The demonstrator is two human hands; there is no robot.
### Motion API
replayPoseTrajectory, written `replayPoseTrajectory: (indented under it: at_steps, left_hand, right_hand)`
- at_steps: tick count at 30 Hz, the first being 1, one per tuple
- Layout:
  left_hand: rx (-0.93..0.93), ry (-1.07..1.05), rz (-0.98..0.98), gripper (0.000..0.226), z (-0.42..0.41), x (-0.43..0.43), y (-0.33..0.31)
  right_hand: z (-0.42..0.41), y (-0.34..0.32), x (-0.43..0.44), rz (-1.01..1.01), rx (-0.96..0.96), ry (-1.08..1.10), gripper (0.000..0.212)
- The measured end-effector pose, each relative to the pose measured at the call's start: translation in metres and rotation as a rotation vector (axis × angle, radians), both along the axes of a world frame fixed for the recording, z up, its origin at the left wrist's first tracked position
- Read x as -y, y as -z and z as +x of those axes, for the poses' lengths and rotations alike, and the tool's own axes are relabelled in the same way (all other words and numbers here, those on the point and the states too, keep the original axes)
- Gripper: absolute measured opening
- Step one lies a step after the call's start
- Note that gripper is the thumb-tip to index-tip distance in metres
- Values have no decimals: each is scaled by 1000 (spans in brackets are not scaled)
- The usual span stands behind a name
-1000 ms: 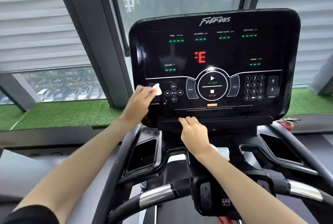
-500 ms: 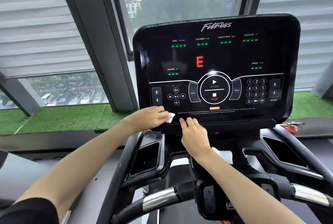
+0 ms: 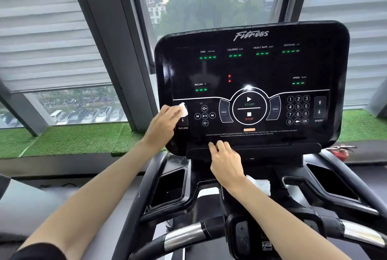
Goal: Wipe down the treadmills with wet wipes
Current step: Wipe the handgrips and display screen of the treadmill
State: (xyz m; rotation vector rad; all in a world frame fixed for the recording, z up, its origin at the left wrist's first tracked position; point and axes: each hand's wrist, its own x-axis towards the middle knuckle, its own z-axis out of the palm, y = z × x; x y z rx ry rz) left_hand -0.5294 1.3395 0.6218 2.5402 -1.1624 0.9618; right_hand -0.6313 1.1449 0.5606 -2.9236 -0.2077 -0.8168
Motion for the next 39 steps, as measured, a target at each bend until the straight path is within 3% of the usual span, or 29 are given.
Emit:
replayPoseTrajectory:
  at_steps: [1,4,6,7,11,13,14,18,19,20,23,25,27,29,31,33,36,38,39]
  left_hand:
    - [-44,22,-12,38,-5,7,7]
    - [35,282,468,31,-17,12,19]
    - [118,306,534,33,-5,6,6]
    - [134,247,442,33,2,5,1]
    - [-1,-122,-269,44,8,24,-11]
    - [-86,-139,-350,47,0,49,-1]
    - [-104,-82,-261,47,-4,56,6]
    - [1,222,420,40,-1,45,3]
    - [6,212,458,36,6,38,-4]
    - [28,161,382,34,13,31,-12]
    - [62,-80,-247,37,25,29,-22]
    - [3,-109,-443,39,20,50,-17]
    - [-29,58,-238,37,8,72,-2]
    - [27,254,207,33,2,74,14]
    - [159,252,367,26,8,62,7]
    - [146,143,164,19,15,54,-9]
    - [61,-67,-276,28,23,57,-30]
    - [27,-111,-392,37,19,75,-25]
    - [20,-52,-352,40,14,86,-17]
  right_hand:
    - [0,0,0,-4,-2,1,56]
    - [0,-1,1,-7,-17,-2,56]
    - [0,-2,1,-11,-25,-8,57]
    - [0,-2,2,-16,-27,-10,57]
    - [1,-1,1,-12,-7,-6,56]
    - [2,1,1,7,20,-8,55]
    - [2,2,1,16,32,-10,55]
    - [1,3,7,28,54,-50,56]
    - [1,5,9,33,59,-66,55]
    - [1,6,11,38,63,-77,53]
    - [2,9,10,46,73,-85,48]
    - [2,10,10,51,82,-92,46]
    - [3,9,13,53,97,-102,52]
    - [3,6,18,66,99,-121,49]
    - [5,6,26,95,106,-125,44]
    - [7,4,35,135,122,-84,38]
    - [11,-2,46,176,107,-31,28]
    - [14,-3,51,189,92,-19,33]
    - [16,-3,53,192,91,-19,34]
